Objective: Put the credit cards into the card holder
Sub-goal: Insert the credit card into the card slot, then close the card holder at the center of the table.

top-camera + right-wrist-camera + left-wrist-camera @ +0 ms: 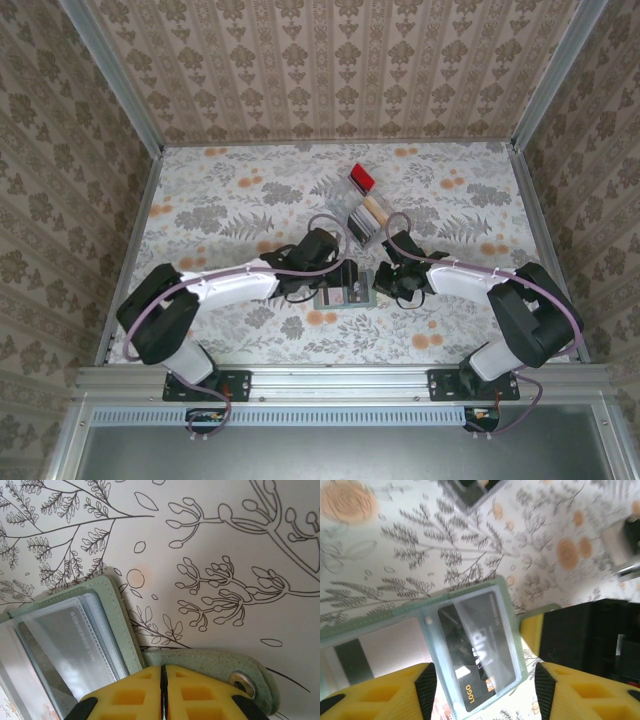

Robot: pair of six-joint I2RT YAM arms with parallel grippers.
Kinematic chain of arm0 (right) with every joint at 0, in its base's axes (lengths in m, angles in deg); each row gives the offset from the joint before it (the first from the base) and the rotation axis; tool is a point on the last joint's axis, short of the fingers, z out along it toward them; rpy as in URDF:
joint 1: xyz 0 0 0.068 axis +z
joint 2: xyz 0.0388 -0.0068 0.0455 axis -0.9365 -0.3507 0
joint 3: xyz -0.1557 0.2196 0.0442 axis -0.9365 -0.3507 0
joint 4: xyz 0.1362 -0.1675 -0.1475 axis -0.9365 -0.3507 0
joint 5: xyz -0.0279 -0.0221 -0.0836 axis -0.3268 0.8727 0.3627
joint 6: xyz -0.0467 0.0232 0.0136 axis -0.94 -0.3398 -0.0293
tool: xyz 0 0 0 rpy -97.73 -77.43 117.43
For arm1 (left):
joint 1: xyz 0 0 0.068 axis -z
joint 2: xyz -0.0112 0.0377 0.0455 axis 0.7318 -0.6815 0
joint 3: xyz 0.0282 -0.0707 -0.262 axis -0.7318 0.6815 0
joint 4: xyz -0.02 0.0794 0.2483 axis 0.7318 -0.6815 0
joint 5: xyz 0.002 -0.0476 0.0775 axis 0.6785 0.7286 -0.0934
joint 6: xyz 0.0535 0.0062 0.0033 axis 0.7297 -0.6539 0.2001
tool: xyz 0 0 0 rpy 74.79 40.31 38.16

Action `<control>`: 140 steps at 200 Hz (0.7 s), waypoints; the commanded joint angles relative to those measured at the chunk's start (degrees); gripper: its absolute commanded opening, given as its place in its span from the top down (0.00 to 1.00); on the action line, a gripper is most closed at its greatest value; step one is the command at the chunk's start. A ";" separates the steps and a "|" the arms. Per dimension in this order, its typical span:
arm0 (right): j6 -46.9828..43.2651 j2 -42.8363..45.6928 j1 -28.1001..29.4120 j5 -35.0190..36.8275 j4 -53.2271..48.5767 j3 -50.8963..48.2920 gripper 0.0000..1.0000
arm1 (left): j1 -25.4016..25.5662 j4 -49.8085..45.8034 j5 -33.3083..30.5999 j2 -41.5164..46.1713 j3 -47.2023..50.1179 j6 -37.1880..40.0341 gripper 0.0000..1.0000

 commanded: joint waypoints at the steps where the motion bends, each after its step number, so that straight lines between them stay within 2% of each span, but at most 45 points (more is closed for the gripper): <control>1: -1.18 -1.11 0.43 -0.73 -2.03 1.42 0.89 | -3.00 -3.55 -2.26 3.03 2.68 1.01 0.41; 40: -1.26 -1.50 0.43 -0.87 -2.16 1.59 0.88 | -9.02 1.33 2.83 5.33 9.90 -2.85 0.34; 57: -1.28 -1.54 0.43 -0.68 -2.47 1.77 0.88 | -10.41 3.45 5.03 4.62 11.21 -3.71 0.35; 140: -1.30 -2.09 0.45 -1.00 -2.47 1.86 0.88 | -10.86 7.47 6.79 -0.90 11.20 -5.04 0.35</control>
